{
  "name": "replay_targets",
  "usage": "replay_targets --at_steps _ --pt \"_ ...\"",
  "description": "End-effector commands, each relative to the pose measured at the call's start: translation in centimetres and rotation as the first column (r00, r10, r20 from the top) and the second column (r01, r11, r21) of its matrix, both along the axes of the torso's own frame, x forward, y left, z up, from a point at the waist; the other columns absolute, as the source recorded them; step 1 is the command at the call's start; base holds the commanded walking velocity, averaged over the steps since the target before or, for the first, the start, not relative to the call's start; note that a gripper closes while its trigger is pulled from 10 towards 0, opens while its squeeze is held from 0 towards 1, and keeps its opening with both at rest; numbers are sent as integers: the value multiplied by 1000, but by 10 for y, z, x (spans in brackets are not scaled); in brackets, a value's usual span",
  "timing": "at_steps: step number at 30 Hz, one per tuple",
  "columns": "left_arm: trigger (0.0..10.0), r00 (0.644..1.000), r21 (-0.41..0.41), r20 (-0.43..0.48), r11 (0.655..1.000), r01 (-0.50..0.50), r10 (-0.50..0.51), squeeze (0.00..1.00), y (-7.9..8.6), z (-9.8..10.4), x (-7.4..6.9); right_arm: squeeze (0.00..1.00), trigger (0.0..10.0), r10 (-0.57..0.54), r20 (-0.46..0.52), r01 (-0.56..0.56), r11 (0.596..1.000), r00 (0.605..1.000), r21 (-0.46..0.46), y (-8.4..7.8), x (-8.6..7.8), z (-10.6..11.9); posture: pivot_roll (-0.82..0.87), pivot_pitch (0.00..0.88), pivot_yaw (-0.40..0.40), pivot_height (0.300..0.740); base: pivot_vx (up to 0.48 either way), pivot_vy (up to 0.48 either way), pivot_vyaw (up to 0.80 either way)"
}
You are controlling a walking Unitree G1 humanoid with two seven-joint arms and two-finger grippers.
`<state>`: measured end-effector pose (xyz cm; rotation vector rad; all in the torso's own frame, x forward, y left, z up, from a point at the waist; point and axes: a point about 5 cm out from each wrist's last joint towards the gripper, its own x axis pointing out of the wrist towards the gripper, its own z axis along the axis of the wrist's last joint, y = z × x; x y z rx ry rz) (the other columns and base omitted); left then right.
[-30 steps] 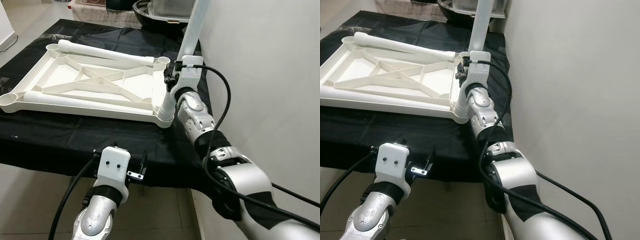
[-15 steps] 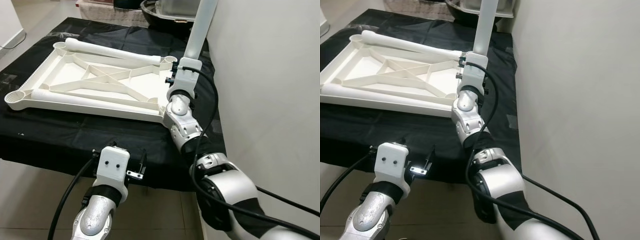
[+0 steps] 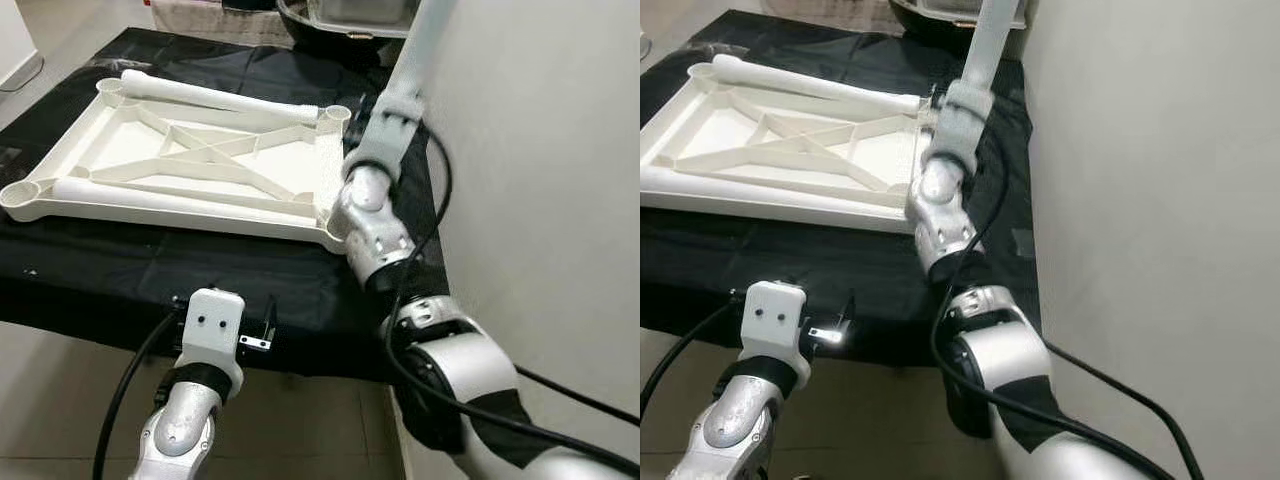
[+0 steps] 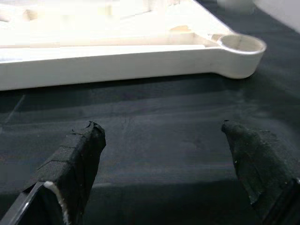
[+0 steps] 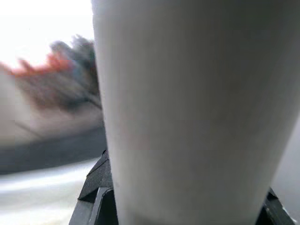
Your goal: Building children table
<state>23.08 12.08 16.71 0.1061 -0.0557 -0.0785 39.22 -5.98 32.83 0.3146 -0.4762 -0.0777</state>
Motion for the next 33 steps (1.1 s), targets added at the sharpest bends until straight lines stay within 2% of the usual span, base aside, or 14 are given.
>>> replay_targets --at_steps 1,2,3,5,6,8,11,13,14,16,22,23,24,33 --pt "10000 1000 11 -13 1000 -11 11 1000 2 -4 2 0 10000 128 81 -127 992 988 -10 10 -8 6 227 81 -126 740 0 0 0" --pt "10000 1000 26 -14 999 -20 20 1000 4 -3 5 0 10000 216 108 -215 976 970 -23 16 -13 5 227 79 -125 740 0 0 0" --pt "10000 1000 26 -14 999 -20 20 1000 4 -3 5 0 10000 216 108 -215 976 970 -23 16 -13 5 227 79 -125 740 0 0 0" --pt "10000 1000 102 1 994 -28 28 1000 5 0 13 0 10000 356 61 -355 934 932 -35 24 -18 -11 221 69 -122 740 0 0 0" --pt "10000 1000 148 9 989 -10 9 0 4 3 18 0 10000 413 17 -413 910 910 -33 27 -21 -26 220 63 -122 740 0 0 0" --pt "10000 1000 201 11 980 2 -4 0 2 4 27 0 10000 509 -36 -510 860 860 -18 31 -28 -47 219 58 -125 740 0 0 0" --pt "10000 1000 216 16 976 16 -20 0 1 5 31 0 10000 517 -56 -519 854 854 -28 31 -30 -55 220 53 -125 740 0 0 0" --pt "10000 998 277 43 960 36 -50 0 -2 10 42 0 10000 549 -88 -553 833 831 -27 33 -38 -68 212 52 -117 740 0 0 0" --pt "10000 998 277 43 960 36 -50 0 -2 10 42 0 10000 549 -88 -553 833 831 -27 33 -38 -68 212 52 -117 740 0 0 0" --pt "10000 995 328 64 943 53 -78 0 -6 13 52 0 10000 577 -112 -580 815 809 6 33 -42 -75 209 49 -116 740 0 0 0" --pt "10000 992 323 66 943 79 -106 0 -13 13 60 0 10000 605 -117 -607 794 788 19 36 -48 -78 205 47 -113 740 0 0 0" --pt "10000 988 318 58 941 116 -142 0 -20 11 66 0 10000 633 -124 -635 772 764 25 37 -53 -79 206 47 -113 740 0 0 0" --pt "10000 987 315 57 941 128 -153 0 -22 10 67 0 10000 641 -127 -644 765 757 25 37 -55 -79 206 47 -113 740 0 0 0" --pt "10000 988 313 52 942 124 -148 0 -26 4 78 0 10000 663 -144 -667 744 734 26 38 -61 -81 196 49 -110 740 0 0 0"
